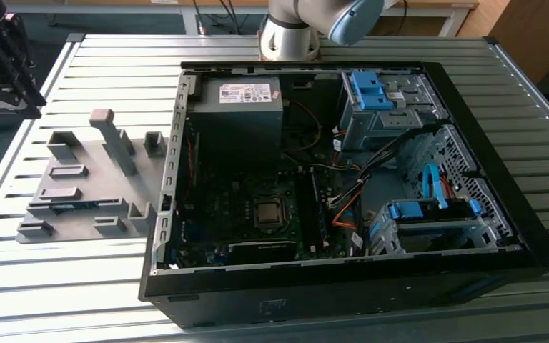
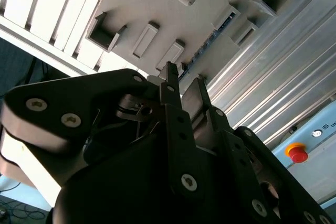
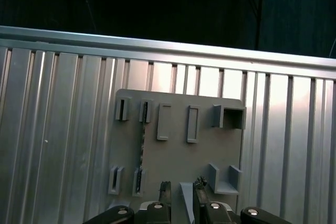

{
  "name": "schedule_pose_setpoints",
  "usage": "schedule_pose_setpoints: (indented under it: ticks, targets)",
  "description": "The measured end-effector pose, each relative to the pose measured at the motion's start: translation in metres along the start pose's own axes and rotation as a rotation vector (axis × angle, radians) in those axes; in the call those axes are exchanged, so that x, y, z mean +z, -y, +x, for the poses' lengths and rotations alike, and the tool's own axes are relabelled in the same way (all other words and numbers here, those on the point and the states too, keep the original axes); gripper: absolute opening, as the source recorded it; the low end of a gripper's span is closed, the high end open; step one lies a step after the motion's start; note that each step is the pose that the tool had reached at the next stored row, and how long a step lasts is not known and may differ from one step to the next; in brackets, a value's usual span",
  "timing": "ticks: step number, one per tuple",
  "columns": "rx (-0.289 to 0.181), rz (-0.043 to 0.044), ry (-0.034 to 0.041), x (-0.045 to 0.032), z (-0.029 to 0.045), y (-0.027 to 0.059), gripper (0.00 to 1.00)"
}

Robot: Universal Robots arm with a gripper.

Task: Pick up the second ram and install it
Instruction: 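Pick up the second ram and move it above second insertion slot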

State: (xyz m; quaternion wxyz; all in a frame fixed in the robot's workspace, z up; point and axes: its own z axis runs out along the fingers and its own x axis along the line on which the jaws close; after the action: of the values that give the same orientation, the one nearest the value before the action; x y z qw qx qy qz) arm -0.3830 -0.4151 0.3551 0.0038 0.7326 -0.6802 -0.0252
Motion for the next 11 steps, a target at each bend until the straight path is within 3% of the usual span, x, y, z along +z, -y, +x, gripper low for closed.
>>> schedule_pose_setpoints:
  ticks: [11]
  targets:
    - [0.001,-0.0001,0.0001,0.0015,0.0041,-0.0018,0.31]
